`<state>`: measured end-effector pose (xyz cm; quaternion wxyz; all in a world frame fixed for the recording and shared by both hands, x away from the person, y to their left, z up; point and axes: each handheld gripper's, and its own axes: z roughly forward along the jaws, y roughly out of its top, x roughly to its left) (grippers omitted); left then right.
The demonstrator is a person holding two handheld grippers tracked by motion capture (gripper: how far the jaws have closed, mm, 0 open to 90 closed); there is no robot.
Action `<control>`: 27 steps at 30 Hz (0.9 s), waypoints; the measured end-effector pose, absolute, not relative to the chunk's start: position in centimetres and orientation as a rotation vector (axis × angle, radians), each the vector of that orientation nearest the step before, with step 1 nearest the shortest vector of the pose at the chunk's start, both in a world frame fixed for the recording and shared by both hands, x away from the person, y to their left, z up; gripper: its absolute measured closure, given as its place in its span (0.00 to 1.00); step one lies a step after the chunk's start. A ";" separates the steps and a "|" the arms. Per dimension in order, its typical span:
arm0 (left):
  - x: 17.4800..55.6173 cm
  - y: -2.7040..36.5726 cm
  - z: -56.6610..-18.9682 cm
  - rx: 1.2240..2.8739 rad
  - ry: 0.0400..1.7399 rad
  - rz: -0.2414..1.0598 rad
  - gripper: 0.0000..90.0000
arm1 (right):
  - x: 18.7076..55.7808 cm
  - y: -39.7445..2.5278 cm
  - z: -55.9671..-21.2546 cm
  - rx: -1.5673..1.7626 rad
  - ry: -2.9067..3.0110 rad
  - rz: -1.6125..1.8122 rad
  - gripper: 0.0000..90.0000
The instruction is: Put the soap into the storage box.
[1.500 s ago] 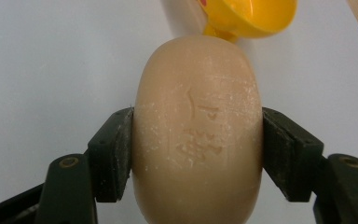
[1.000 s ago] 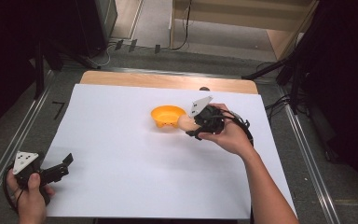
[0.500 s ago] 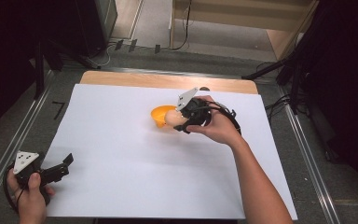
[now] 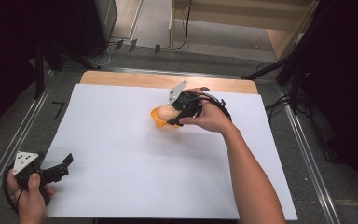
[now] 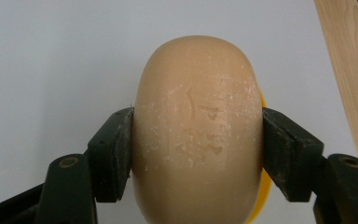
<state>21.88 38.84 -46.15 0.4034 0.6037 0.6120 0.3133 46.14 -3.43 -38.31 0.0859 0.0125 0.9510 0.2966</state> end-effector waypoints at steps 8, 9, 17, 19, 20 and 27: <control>21.8 38.8 -46.1 1.525 1.545 0.792 0.00 | 48.0 -2.6 -39.1 0.053 2.870 0.840 0.37; 21.8 38.8 -46.1 1.525 1.544 0.793 0.00 | 48.1 -2.5 -39.2 0.044 2.875 0.837 0.37; 21.8 38.8 -46.1 1.525 1.545 0.793 0.00 | 48.9 -2.2 -39.9 0.060 2.914 0.812 0.37; 21.8 38.8 -46.1 1.525 1.544 0.792 0.00 | 49.1 -2.3 -40.0 0.074 2.920 0.806 0.37; 21.8 38.8 -46.1 1.525 1.543 0.792 0.00 | 49.2 -2.3 -40.1 0.070 2.921 0.811 0.37; 21.8 38.8 -46.1 1.525 1.543 0.792 0.00 | 49.5 -2.6 -40.2 0.104 2.930 0.833 0.34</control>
